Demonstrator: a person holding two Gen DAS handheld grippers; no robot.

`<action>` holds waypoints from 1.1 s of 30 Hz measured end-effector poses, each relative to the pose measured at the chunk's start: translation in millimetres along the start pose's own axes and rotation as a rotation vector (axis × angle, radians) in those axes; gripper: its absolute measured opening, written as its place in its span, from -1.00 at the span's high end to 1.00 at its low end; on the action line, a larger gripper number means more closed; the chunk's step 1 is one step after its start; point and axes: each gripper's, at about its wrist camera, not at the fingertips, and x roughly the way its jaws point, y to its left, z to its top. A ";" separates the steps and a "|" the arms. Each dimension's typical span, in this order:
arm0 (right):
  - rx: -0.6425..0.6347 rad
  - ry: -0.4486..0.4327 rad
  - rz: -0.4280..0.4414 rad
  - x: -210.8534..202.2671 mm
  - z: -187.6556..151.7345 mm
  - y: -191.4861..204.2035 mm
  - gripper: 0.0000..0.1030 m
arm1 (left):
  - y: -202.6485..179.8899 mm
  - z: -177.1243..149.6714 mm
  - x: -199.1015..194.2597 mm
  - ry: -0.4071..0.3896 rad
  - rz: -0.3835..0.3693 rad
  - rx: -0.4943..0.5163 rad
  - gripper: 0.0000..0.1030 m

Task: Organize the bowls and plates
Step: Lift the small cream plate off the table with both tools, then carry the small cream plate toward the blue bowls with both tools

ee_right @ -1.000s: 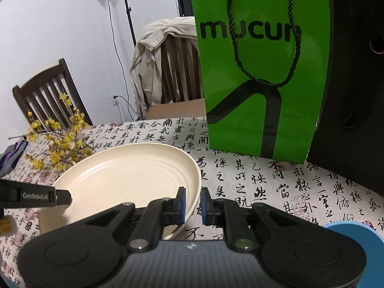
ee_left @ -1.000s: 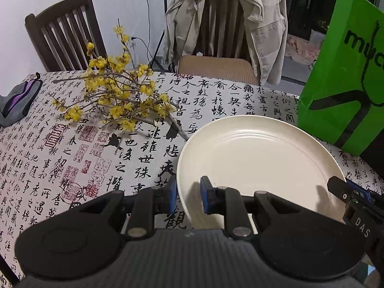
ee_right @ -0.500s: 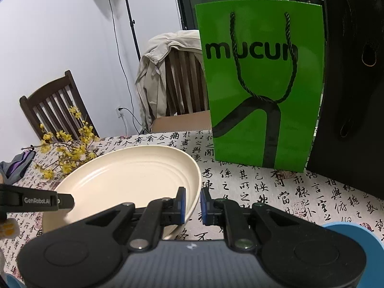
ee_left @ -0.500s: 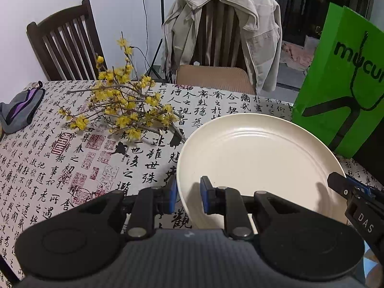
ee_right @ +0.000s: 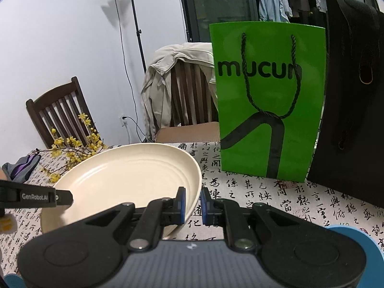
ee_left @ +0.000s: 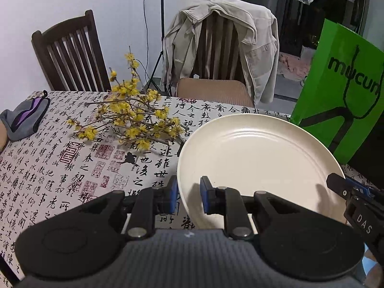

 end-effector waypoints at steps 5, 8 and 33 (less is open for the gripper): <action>-0.008 -0.011 0.008 -6.4 -0.6 6.4 0.75 | 9.8 -1.5 -6.0 -0.005 -0.014 -0.019 0.63; -0.012 -0.019 0.013 -10.8 -1.1 9.9 0.75 | 15.7 -3.6 -10.1 -0.005 -0.026 -0.025 0.63; -0.067 -0.018 -0.030 -63.3 -12.7 48.9 0.75 | 46.9 -26.3 -65.9 -0.053 -0.067 -0.029 0.63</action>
